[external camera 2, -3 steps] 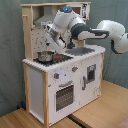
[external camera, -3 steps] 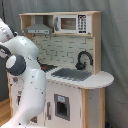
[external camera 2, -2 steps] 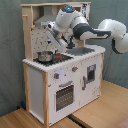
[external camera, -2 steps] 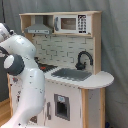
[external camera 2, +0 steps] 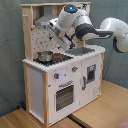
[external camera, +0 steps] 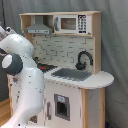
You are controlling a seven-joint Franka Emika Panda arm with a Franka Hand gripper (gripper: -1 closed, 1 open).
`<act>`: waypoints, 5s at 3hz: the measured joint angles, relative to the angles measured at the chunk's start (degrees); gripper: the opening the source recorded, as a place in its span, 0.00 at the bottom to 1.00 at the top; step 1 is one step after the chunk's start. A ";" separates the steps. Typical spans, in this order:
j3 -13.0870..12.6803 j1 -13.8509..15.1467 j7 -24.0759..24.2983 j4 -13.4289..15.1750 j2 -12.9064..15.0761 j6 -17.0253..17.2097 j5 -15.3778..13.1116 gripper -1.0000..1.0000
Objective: Play with the kitchen
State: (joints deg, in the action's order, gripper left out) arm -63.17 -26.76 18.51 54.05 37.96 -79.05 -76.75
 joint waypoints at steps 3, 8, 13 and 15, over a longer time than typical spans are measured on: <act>-1.94 -1.03 -6.88 13.22 -2.03 0.33 -9.37 1.00; -4.69 -0.37 -15.45 39.37 -3.04 -7.14 -16.59 1.00; -4.82 3.95 -14.00 66.87 -12.25 -5.32 -17.89 1.00; -4.82 9.09 -15.95 72.94 -20.16 -4.24 -17.89 1.00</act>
State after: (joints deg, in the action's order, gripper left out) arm -67.98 -17.68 2.56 126.99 17.80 -83.30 -94.65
